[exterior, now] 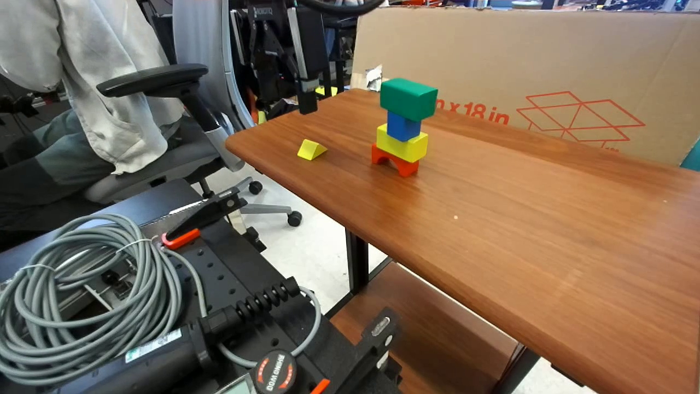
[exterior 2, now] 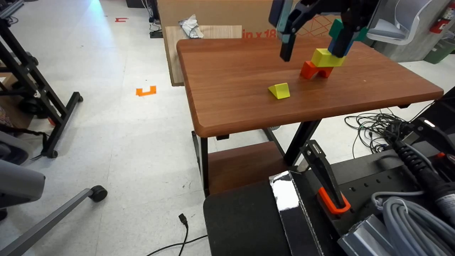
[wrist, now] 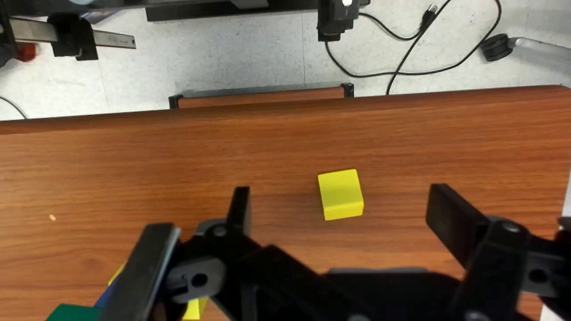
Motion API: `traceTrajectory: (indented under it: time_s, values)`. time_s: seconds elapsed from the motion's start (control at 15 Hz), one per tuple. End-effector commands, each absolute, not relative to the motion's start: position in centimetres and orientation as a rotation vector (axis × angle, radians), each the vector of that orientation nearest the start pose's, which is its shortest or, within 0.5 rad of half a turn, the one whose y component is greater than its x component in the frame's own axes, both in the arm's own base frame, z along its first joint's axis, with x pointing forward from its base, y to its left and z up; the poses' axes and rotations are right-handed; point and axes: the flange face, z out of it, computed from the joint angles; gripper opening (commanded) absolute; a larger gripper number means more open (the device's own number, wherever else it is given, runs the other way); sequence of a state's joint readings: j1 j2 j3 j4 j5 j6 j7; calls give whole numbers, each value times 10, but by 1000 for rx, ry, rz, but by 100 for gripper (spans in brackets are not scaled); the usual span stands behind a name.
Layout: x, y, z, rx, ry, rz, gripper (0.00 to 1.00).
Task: Put the yellow block on top of the stack
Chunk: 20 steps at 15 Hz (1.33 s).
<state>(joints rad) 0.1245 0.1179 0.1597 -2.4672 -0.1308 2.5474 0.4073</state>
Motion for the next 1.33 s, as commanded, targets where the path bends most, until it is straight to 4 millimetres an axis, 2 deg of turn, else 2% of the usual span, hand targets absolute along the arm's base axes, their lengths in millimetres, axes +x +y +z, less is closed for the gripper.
traceTrajectory:
  time_s: [0.0,0.2,1.07,1.13,1.2,1.27]
  values:
    - [464,151,230,-3249,1,-108,100]
    - [469,157,218,-3272,4,-146,100]
    - [491,164,174,-3293,21,-28,100]
    - [493,165,171,-3297,19,-21,94]
    - [494,165,169,-3299,19,-18,74]
    - [496,166,168,-3298,19,-10,70]
